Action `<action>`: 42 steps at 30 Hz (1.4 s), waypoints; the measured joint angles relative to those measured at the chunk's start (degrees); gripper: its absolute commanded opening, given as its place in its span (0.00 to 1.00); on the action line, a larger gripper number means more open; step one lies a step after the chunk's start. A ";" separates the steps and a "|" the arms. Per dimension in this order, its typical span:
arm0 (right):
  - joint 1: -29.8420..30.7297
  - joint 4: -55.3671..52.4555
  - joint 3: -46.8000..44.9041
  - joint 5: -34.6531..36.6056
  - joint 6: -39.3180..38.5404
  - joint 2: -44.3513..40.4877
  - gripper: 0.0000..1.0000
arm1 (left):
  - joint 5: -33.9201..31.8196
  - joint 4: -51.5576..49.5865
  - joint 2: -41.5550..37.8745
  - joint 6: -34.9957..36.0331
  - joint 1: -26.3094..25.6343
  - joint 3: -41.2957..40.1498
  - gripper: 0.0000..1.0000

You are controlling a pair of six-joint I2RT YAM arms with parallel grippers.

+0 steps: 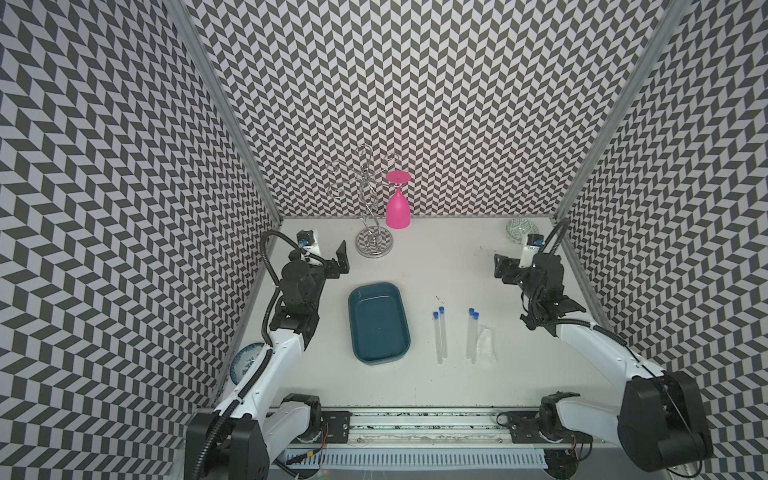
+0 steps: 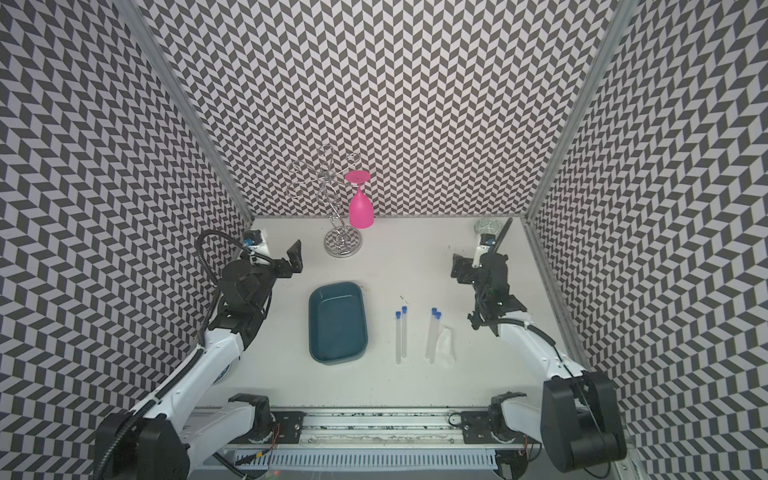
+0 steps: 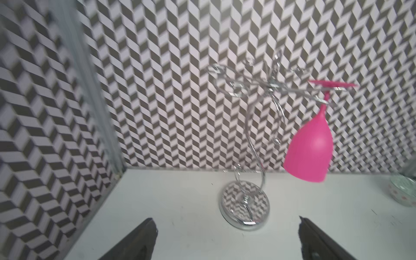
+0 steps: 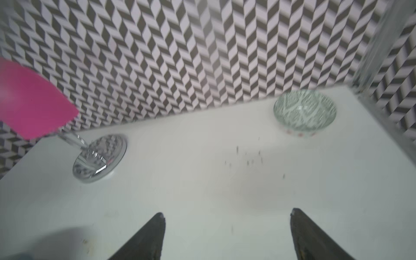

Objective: Wipe the exteriors of test tubes
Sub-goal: Pick up the test tube at the center of the board.

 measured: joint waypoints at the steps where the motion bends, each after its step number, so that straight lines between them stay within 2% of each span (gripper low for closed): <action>1: 1.11 -2.84 0.00 -0.26 0.81 0.50 0.77 | 0.44 -1.86 0.00 -0.13 -1.95 -0.20 1.00; 8: 6.95 -14.82 -0.61 -1.31 5.49 3.26 0.68 | 2.54 -7.30 -2.36 -0.50 -13.79 -4.35 1.00; 22: 8.35 -18.53 -2.62 -1.57 9.68 4.15 0.58 | 2.73 -8.50 -5.60 -0.55 -27.32 -9.70 1.00; 29: 8.68 -18.23 -2.64 -1.55 10.84 5.95 0.51 | 2.69 -8.33 -5.92 -0.61 -30.80 -9.90 1.00; 33: 9.46 -17.70 -3.26 -1.49 11.61 6.36 0.46 | -0.83 -7.91 -6.73 -6.75 -31.56 -10.62 1.00; 42: 10.95 -16.90 -4.20 -1.38 12.81 8.39 0.36 | -2.32 -7.85 -7.04 -11.19 -31.56 -10.67 1.00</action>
